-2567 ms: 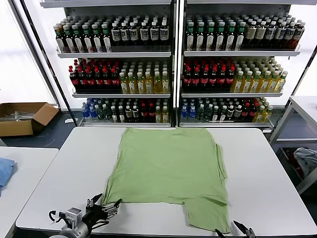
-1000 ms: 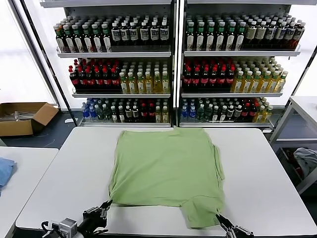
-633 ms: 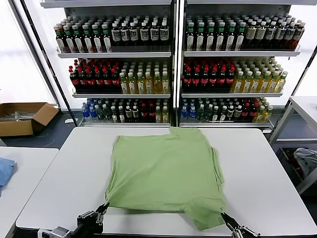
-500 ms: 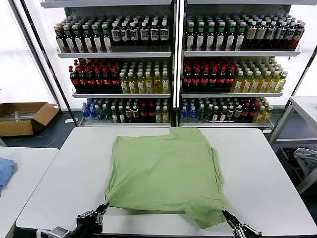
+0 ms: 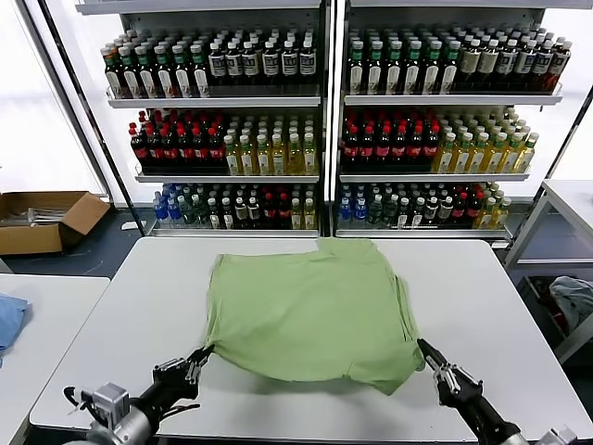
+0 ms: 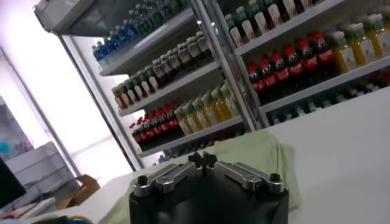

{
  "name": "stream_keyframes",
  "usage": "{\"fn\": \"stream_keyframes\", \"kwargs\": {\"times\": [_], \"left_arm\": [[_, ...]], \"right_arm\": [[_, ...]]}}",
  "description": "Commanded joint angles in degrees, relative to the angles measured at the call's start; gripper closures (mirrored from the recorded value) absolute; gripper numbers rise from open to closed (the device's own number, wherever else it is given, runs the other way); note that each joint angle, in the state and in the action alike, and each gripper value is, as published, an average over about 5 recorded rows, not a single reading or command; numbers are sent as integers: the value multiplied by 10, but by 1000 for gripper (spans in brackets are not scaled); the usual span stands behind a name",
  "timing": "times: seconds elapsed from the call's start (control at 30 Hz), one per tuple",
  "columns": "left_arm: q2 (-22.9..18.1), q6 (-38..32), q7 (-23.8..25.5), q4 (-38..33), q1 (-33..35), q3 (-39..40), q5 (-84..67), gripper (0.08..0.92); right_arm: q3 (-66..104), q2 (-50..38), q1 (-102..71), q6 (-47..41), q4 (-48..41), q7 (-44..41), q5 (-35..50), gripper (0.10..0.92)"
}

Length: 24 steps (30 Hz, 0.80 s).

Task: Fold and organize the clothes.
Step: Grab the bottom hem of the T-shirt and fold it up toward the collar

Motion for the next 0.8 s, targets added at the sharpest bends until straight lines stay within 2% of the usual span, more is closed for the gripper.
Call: {"fn": "stream_keyframes", "kwargs": {"times": [0.03,0.3,0.47,0.6,0.8], "left_arm": [[42,13,46,148,-168,37,-66,914],[37,12,43,219,-221,53,-66,914],[29,11,31,250,-229,57,-52,898],[20,5,34,253,-217,53,-28,804],[13,-4,28,233,-192,33,-5,631]], "right_arm": [[-57,-26,171,-10,-107,24,-2,919],[-143,-31,293,-25,-203,63,3,919],[-190,-20,332,-47,-247,79,-56,910],[-208,-11,332,-51,-260,79,-118,828],[-167,-6,299,-51,-230,103,-130,655]]}}
